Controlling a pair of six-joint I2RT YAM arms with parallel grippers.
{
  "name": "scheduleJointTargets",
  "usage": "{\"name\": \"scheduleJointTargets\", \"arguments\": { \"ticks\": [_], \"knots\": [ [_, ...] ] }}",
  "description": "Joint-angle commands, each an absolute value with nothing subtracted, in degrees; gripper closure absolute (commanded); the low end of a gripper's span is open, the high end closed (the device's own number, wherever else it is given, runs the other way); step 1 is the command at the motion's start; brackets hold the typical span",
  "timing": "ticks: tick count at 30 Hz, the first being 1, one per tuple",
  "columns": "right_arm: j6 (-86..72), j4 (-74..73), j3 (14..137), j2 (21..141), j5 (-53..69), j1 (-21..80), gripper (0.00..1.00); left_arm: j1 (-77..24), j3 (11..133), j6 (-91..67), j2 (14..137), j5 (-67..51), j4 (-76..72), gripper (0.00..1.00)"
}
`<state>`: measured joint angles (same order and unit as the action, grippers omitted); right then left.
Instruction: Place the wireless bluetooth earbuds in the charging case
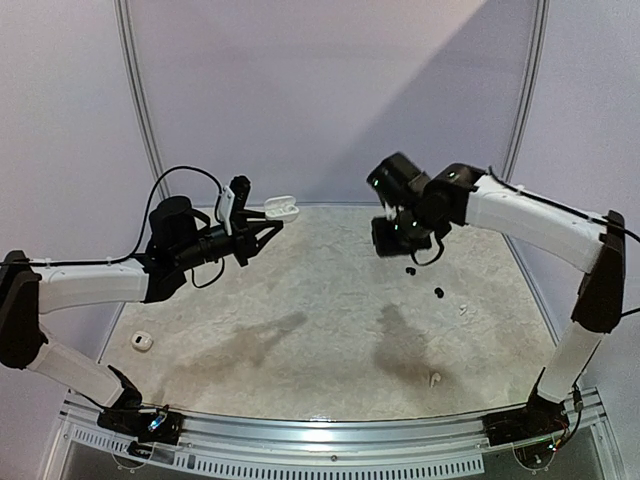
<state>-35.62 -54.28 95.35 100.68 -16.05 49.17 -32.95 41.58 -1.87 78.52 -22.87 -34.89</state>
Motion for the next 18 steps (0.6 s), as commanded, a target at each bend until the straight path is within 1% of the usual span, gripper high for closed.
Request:
{"name": "scheduleJointTargets", "arguments": {
  "ticks": [1, 5, 13, 16, 18],
  "knots": [
    [-46.0, -64.7, 88.5, 107.0, -3.7, 49.4, 0.98, -33.4, 39.8, -2.5, 76.9, -23.1, -37.0, 1.00],
    [-47.3, -62.7, 84.4, 110.5, 2.3, 49.4, 0.97, -33.6, 38.5, -2.5, 75.9, -23.2, -37.3, 1.00],
    [-47.7, -57.6, 77.0, 113.0, 6.8, 49.4, 0.94, -33.9, 36.7, -1.9, 74.6, -22.8, -37.6, 1.00],
    [-48.0, -56.7, 76.2, 113.8, 7.7, 49.4, 0.94, -34.0, 36.8, -1.7, 74.7, -23.1, -37.4, 1.00],
    [-48.1, -56.7, 76.1, 113.8, 8.0, 49.4, 0.91, -34.0, 37.0, -1.5, 74.8, -23.2, -37.1, 1.00]
  ]
}}
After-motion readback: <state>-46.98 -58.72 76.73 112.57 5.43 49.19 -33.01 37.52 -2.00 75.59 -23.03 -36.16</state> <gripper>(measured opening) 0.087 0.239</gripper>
